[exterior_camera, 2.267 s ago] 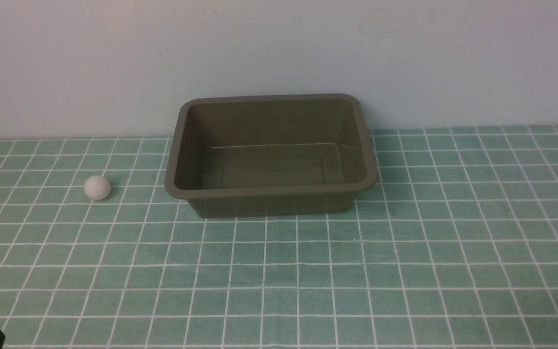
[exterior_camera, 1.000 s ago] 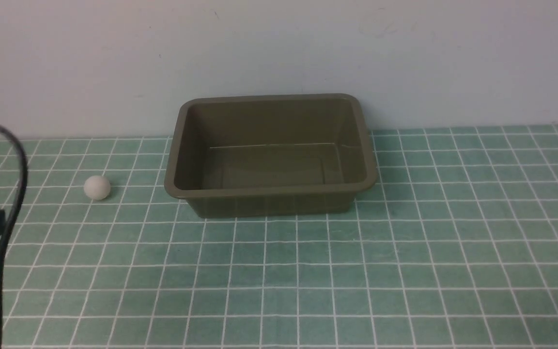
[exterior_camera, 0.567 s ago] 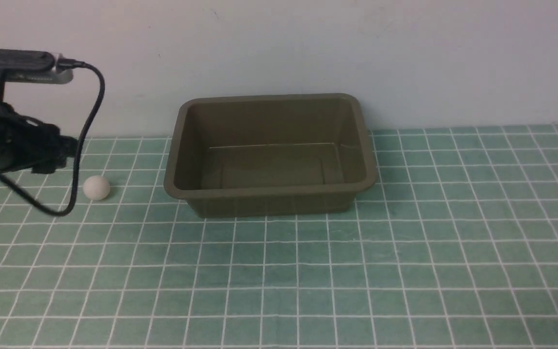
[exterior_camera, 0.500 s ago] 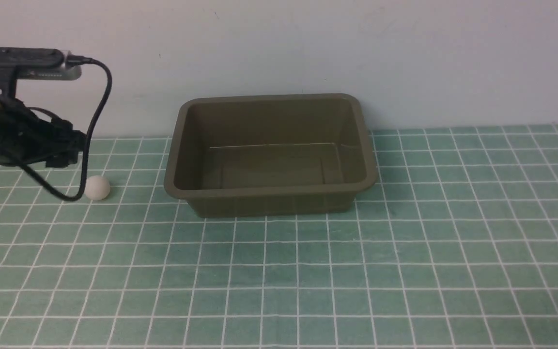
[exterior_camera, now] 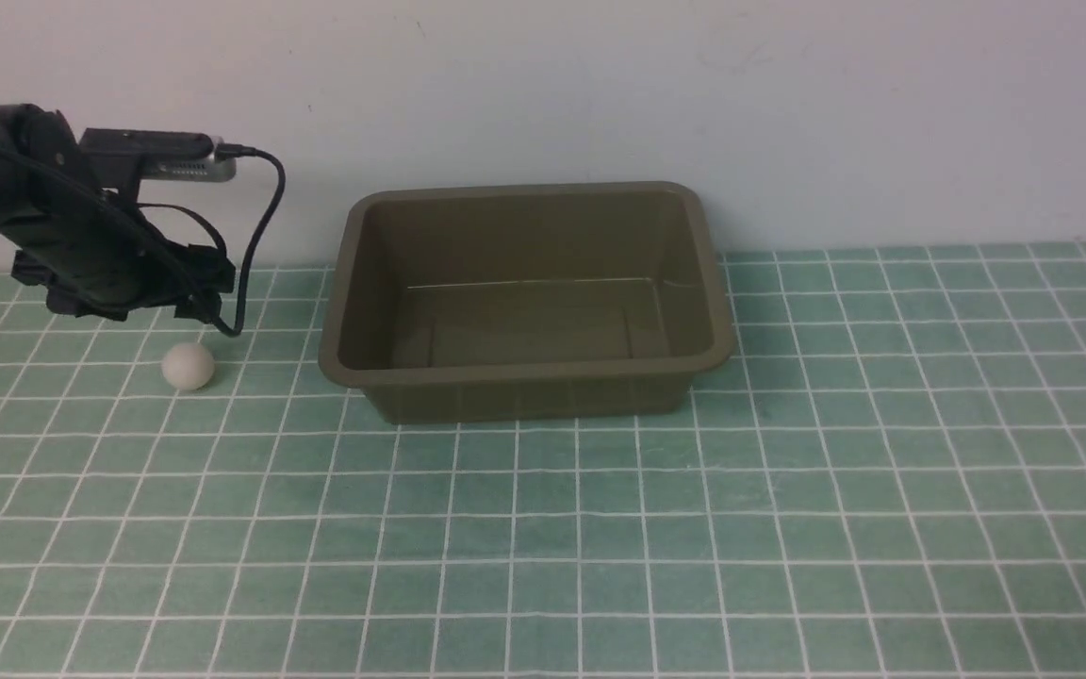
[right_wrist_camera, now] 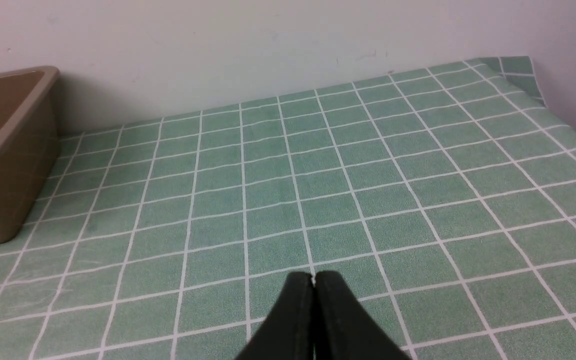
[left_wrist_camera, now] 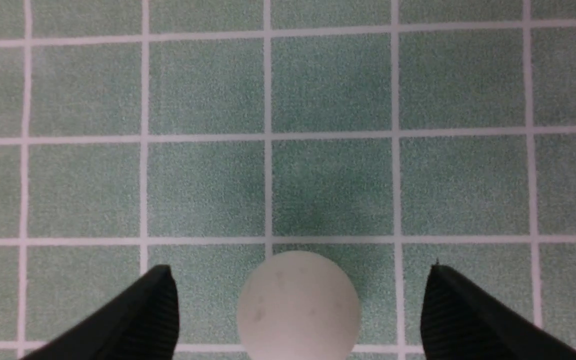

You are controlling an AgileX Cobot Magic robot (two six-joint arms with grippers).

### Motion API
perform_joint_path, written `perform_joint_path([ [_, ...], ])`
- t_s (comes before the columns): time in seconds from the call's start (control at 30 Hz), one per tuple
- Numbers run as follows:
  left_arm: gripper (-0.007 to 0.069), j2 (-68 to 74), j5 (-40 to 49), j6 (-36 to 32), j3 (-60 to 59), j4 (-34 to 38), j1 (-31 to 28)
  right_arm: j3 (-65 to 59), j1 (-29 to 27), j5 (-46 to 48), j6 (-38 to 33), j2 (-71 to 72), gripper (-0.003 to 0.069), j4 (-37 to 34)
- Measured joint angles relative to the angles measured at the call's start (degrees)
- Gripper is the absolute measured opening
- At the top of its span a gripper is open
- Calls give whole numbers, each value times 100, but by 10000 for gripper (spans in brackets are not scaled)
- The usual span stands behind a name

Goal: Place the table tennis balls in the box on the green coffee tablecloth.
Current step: 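Reach for and grasp a ping pong ball on the table beside the basket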

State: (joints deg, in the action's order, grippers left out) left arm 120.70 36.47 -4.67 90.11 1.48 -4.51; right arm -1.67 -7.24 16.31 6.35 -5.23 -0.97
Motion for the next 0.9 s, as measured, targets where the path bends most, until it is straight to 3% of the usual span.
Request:
perform_joint_path([
  [0.37,567,305,63,-18,17,-267,0,0,0,5,2,0,-10,0],
  [0.57,333,305,40,-18,17,-371,0,0,0,5,2,0,-10,0],
  [0.67,335,290,135,-18,24,-624,0,0,0,5,2,0,-10,0],
  [0.8,335,87,754,-18,266,-888,0,0,0,5,2,0,-10,0],
  [0.9,335,-306,1692,7,925,-807,62,0,0,5,2,0,-10,0],
])
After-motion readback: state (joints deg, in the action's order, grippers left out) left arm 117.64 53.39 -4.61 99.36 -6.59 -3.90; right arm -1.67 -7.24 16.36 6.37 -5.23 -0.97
